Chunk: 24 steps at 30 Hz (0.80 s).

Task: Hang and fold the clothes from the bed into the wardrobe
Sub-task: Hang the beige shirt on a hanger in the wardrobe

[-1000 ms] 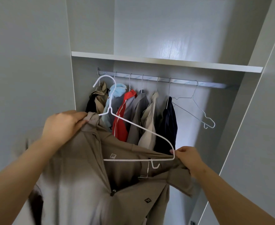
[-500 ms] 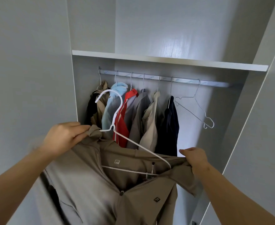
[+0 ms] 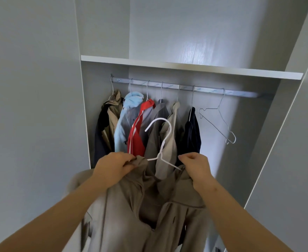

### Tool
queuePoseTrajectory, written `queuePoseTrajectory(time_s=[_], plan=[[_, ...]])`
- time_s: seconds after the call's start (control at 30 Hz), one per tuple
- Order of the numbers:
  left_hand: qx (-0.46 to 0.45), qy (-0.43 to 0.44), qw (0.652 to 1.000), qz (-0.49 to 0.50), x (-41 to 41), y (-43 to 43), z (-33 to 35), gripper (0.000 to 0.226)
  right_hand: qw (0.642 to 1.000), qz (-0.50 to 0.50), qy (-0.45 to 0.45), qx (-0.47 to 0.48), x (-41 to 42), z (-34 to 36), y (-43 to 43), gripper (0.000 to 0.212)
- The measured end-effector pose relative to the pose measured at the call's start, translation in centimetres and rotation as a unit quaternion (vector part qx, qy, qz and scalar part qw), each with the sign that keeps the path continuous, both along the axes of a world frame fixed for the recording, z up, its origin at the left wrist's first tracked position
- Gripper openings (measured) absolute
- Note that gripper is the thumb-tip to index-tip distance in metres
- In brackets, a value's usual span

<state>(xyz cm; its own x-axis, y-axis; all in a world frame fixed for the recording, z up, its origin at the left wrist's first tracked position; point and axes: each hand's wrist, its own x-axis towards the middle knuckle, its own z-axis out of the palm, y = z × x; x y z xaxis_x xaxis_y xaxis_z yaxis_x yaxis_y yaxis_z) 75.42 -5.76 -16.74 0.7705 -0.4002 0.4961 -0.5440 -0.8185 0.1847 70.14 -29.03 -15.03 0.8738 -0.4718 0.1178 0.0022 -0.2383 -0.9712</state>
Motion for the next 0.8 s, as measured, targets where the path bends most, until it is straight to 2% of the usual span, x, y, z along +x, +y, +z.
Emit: queuePoseTrajectory(time_s=[0.07, 0.13, 0.2, 0.27, 0.3, 0.37, 0.43, 0.5, 0.6, 0.73, 0.8], plan=[[-0.055, 0.067, 0.996, -0.006, 0.2, 0.2, 0.4, 0.029, 0.993, 0.05, -0.029, -0.106, -0.9, 0.0, 1.1, 0.015], [-0.129, 0.116, 0.985, -0.028, 0.1, 1.0, 1.1, 0.013, 0.973, 0.067, -0.104, -0.194, -2.0, 0.1, 1.2, 0.018], [-0.194, 0.144, 0.969, -0.053, -0.2, 1.7, 1.9, 0.02, 0.947, -0.01, -0.145, -0.288, -2.3, 0.0, 0.3, 0.016], [-0.238, 0.16, 0.956, -0.067, -0.5, 2.1, 2.5, 0.023, 0.924, -0.12, -0.066, -0.358, -2.3, 0.0, -1.1, 0.031], [-0.255, 0.164, 0.95, -0.073, -0.6, 2.1, 2.9, 0.023, 0.922, -0.137, -0.013, -0.362, -2.3, 0.1, -1.7, 0.034], [-0.286, 0.169, 0.94, -0.085, -0.8, 1.9, 3.5, 0.029, 0.916, -0.12, 0.05, -0.38, -2.0, 0.5, -2.1, 0.036], [-0.285, 0.171, 0.939, -0.091, -1.0, 1.1, 3.9, 0.032, 0.9, -0.097, 0.028, -0.424, -1.7, 1.3, -1.5, 0.037], [-0.256, 0.16, 0.949, -0.092, -1.2, -0.1, 3.8, 0.027, 0.905, -0.05, -0.028, -0.422, -1.6, 1.9, -0.4, 0.038], [-0.242, 0.164, 0.951, -0.099, -1.5, -0.9, 3.8, 0.023, 0.921, -0.016, -0.037, -0.389, -1.8, 1.9, 0.3, 0.036], [-0.319, 0.268, 0.897, -0.15, -2.0, -0.9, 4.4, 0.026, 0.954, -0.031, 0.003, -0.298, -1.9, 1.5, -0.7, 0.034], [-0.393, 0.284, 0.866, -0.127, -2.0, -1.4, 4.9, 0.021, 0.955, -0.04, 0.012, -0.293, -1.9, 1.0, -0.7, 0.033]])
